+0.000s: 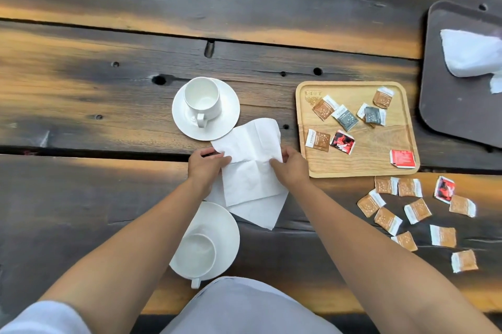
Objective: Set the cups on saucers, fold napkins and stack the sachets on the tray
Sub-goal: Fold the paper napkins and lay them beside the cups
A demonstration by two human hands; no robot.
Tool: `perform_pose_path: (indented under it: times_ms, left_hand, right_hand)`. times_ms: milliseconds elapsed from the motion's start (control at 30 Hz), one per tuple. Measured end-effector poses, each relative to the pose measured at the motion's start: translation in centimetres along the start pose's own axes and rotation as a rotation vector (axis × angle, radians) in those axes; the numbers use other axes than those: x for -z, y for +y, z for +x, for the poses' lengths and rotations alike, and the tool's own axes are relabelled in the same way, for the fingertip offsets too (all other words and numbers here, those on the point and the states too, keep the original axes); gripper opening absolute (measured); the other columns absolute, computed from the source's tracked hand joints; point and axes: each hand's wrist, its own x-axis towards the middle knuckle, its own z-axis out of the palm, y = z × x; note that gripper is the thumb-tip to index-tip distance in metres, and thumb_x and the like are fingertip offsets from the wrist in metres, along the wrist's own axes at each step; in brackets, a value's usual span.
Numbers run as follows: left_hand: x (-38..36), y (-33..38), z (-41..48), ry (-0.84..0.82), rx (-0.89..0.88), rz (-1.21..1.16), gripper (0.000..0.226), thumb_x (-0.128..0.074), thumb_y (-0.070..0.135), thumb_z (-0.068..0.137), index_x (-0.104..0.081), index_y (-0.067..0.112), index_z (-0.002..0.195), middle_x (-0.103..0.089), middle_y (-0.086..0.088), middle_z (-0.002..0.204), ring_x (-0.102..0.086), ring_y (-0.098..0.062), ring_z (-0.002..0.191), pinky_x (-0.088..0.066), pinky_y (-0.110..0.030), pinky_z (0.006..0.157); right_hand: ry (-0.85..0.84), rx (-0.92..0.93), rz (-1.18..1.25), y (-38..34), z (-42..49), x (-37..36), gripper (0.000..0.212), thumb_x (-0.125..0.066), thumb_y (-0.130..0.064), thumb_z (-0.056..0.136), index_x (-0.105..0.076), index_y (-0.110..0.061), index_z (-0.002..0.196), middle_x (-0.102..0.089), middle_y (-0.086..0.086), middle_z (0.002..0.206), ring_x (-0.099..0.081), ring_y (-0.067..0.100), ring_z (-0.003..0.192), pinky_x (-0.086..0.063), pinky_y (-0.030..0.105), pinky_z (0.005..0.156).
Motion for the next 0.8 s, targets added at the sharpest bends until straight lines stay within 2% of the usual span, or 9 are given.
perform_pose_path:
  times_ms: [33,133,200,300,400,567,667,733,800]
  left_hand:
    - [-0.1,0.2,-0.2,-0.012,0.027,-0.087,0.057,-0.081,-0.004,0.070,-0.053,0.002,0.120,-0.070,-0.015,0.107,-0.069,-0.025,0.093,-0.057,-0.040,0.087]
    - [-0.1,0.3,-1.1,-0.074,0.075,-0.189,0.057,-0.074,-0.013,0.073,-0.048,0.005,0.120,-0.069,-0.013,0.105,-0.069,-0.023,0.087,-0.059,-0.036,0.073]
    - [0.0,0.0,-1.6,-0.099,0.060,-0.107,0.047,-0.071,-0.016,0.072,-0.056,0.004,0.112,-0.072,-0.013,0.104,-0.071,-0.024,0.085,-0.058,-0.033,0.072]
    - [0.1,-0.6,-2.2,-0.110,0.078,-0.066,0.032,-0.071,-0.017,0.072,-0.063,0.003,0.096,-0.073,-0.016,0.098,-0.071,-0.025,0.079,-0.058,-0.032,0.073]
    - [0.1,-0.8,-2.5,-0.122,0.103,-0.085,0.028,-0.069,-0.017,0.074,-0.064,-0.001,0.096,-0.072,-0.017,0.091,-0.069,-0.026,0.076,-0.059,-0.033,0.073]
    - [-0.5,-1.3,-2.7,-0.139,0.080,0.033,0.025,-0.071,-0.010,0.077,-0.065,0.005,0.096,-0.070,-0.013,0.088,-0.068,-0.023,0.073,-0.060,-0.033,0.069]
    - [-1.0,-1.5,-2.5,-0.089,0.044,0.112,0.016,-0.071,-0.005,0.080,-0.064,0.008,0.087,-0.069,-0.012,0.086,-0.066,-0.024,0.075,-0.059,-0.037,0.076]
    - [-1.3,-1.5,-2.4,-0.047,0.019,0.127,0.017,-0.069,-0.003,0.081,-0.063,0.012,0.080,-0.068,-0.009,0.081,-0.064,-0.021,0.068,-0.058,-0.030,0.063]
    - [-1.4,-1.2,-2.3,-0.031,0.006,0.127,0.019,-0.068,-0.003,0.082,-0.061,0.014,0.076,-0.067,-0.008,0.077,-0.062,-0.017,0.060,-0.052,-0.023,0.047]
  right_hand:
    - [-0.002,-0.023,0.060,0.1,0.1,0.2,0.011,-0.066,-0.025,0.083,-0.059,-0.018,0.087,-0.065,-0.001,0.089,-0.060,0.024,0.090,-0.046,0.032,0.077]
    - [-0.017,-0.131,0.284,0.0,-0.1,0.7,0.018,-0.069,-0.021,0.079,-0.051,-0.022,0.074,-0.058,-0.005,0.076,-0.057,0.021,0.078,-0.045,0.032,0.071]
    - [-0.024,-0.200,0.416,0.0,-0.4,0.9,0.022,-0.073,-0.018,0.077,-0.051,-0.022,0.076,-0.059,-0.005,0.076,-0.058,0.019,0.073,-0.047,0.031,0.069]
    - [-0.100,-0.275,0.574,0.1,-1.1,1.4,0.021,-0.076,-0.016,0.077,-0.059,-0.018,0.090,-0.068,-0.002,0.084,-0.064,0.016,0.070,-0.050,0.028,0.063]
    - [-0.163,-0.292,0.648,0.6,-1.3,2.0,0.013,-0.076,-0.014,0.078,-0.068,-0.018,0.087,-0.074,0.002,0.087,-0.069,0.021,0.073,-0.056,0.033,0.067]
    - [-0.092,-0.184,0.560,1.8,-1.2,2.5,0.013,-0.072,-0.010,0.081,-0.073,-0.020,0.088,-0.075,-0.004,0.089,-0.068,0.020,0.082,-0.056,0.031,0.073]
    - [0.035,-0.138,0.426,2.5,-0.9,2.9,0.011,-0.070,-0.016,0.082,-0.074,-0.025,0.088,-0.072,-0.010,0.087,-0.065,0.017,0.093,-0.053,0.034,0.091]
    - [0.096,-0.157,0.385,2.8,-0.9,3.3,0.019,-0.071,-0.023,0.082,-0.076,-0.022,0.100,-0.073,-0.006,0.096,-0.065,0.016,0.098,-0.051,0.034,0.097]
    - [0.124,-0.177,0.411,3.0,-0.8,3.5,0.023,-0.074,-0.026,0.079,-0.077,-0.020,0.102,-0.073,-0.004,0.098,-0.066,0.016,0.098,-0.051,0.034,0.096]
